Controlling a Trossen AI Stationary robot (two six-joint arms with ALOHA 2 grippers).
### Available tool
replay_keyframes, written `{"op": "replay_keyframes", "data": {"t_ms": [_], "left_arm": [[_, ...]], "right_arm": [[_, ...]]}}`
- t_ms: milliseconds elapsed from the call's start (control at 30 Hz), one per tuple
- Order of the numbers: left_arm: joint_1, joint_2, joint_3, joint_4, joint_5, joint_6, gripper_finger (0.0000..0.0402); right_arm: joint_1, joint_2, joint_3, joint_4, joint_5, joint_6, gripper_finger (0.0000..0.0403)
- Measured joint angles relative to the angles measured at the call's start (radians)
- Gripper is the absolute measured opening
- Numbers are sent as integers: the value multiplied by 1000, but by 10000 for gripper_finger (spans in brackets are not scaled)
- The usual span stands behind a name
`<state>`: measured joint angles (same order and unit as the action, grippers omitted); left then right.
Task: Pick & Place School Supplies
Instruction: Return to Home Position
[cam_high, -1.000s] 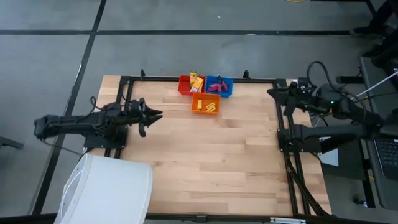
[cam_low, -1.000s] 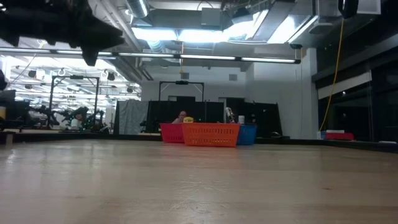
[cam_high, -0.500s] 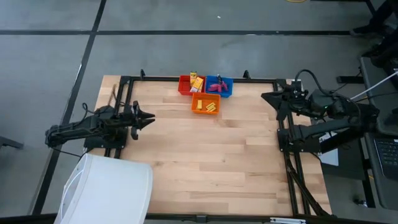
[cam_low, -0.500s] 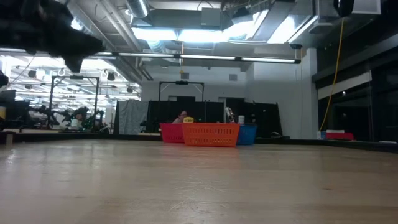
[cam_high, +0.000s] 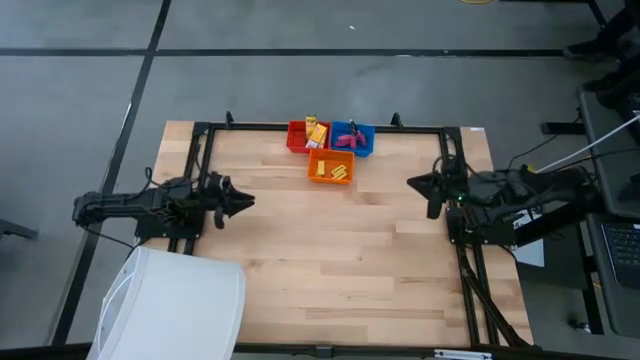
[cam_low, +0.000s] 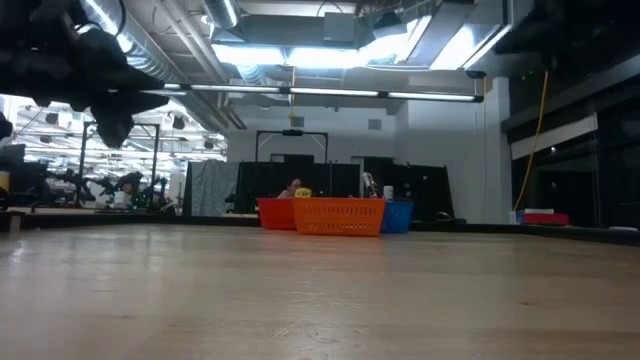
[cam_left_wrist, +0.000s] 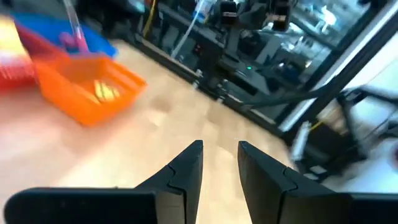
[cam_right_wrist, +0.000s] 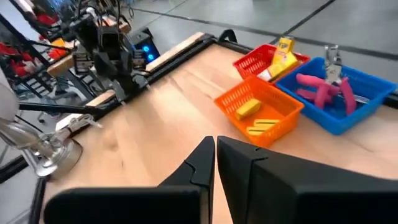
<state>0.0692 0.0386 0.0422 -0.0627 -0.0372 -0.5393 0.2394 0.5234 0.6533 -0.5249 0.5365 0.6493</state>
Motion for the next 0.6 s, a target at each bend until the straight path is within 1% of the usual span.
{"op": "replay_keyframes", "data": {"t_ms": [67,133,233,333,400,467,500,600], "left_arm": [[-7,0,0,-1,4,-96,97],[-11,0,0,-1,4,-152,97],[-11,0,0,0,5,-181,97],[-11,0,0,0,5,-181,97],[-11,0,0,-1,5,-181,97],[-11,0,0,0,5,-181,98],[-11,-1,0,-1,3,-181,98],[-11,1,0,-1,4,-181,98]], "right_arm": [[0,-62,-44,1,3,-29,22],[0,-149,-93,0,3,-58,22],[-1,-303,-182,24,1,-106,22],[-1,-444,-279,117,-35,-167,22],[-1,-521,-338,182,-86,-203,22],[0,-522,-378,218,-158,-223,22],[-1,-523,-389,206,-202,-236,22],[-1,-516,-417,245,-347,-259,22]]}}
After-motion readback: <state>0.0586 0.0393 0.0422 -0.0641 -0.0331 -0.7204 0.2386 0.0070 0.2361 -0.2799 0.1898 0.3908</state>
